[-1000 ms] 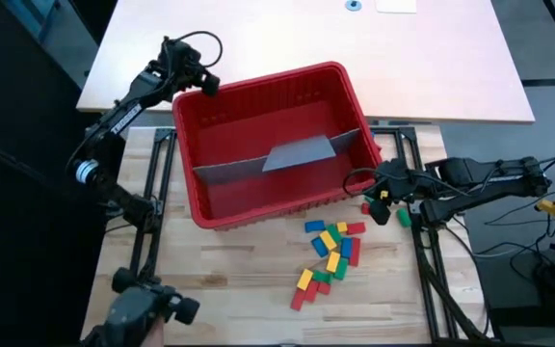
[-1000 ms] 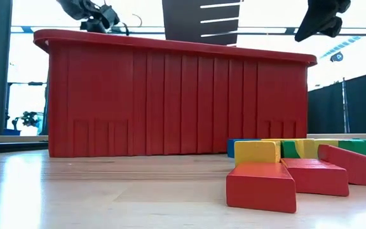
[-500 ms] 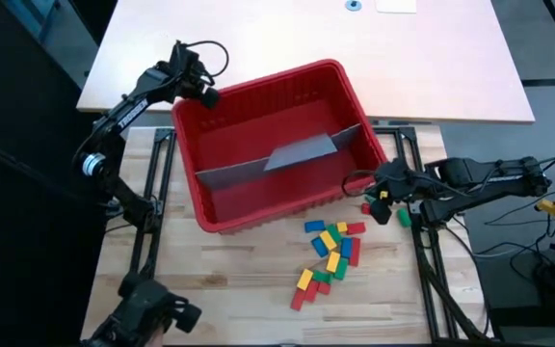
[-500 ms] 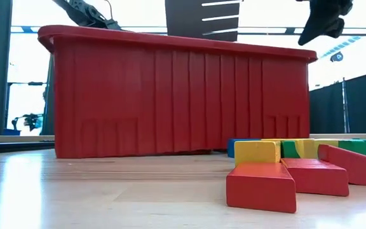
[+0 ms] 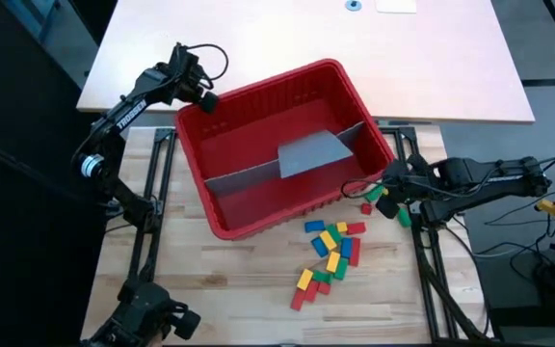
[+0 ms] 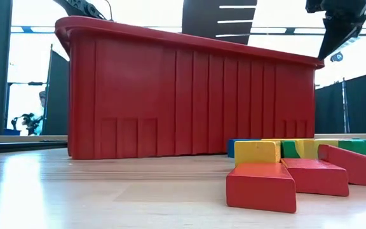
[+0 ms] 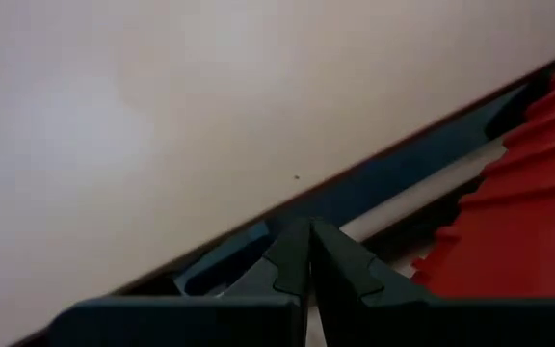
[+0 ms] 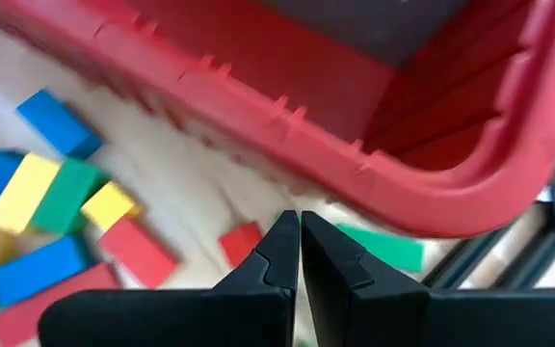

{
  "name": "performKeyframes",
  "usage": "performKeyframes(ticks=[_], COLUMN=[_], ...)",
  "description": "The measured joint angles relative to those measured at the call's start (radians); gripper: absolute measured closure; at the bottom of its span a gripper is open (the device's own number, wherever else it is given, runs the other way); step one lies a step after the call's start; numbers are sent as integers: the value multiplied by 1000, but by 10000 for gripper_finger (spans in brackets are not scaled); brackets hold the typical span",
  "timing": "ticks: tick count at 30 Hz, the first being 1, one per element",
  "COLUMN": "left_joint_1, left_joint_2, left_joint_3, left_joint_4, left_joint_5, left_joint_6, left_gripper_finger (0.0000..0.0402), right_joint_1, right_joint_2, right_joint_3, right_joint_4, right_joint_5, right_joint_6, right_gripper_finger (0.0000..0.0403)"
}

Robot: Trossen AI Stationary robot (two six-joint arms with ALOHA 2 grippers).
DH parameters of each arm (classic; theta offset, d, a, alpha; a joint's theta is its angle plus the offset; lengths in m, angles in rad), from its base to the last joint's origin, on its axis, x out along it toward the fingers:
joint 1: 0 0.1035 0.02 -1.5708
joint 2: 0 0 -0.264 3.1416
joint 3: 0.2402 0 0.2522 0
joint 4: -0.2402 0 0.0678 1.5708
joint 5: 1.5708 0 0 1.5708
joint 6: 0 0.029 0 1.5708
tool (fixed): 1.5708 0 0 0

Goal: Sort blocks

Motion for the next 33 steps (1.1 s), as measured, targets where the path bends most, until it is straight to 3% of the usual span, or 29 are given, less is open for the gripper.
performKeyframes(ticks=[11,24,33], left_joint_1=[0,-17,-59], left_joint_2=[0,-24,-139], left_joint_3=[0,-1,-12], left_joint_4=[-65,-256,-366], left_joint_5=[26,78,82], left_joint_6=[-2,50,28], left_gripper_finger=[401,401,401], right_joint_1=[-5,-5,-5], right_joint_2=[3,86,117], right_joint_3=[-4,-5,-5], right_joint_4=[-14,96,110], right_joint_5=[120,120,116], right_joint_6=[106,89,87], right_gripper_finger=[403,403,403])
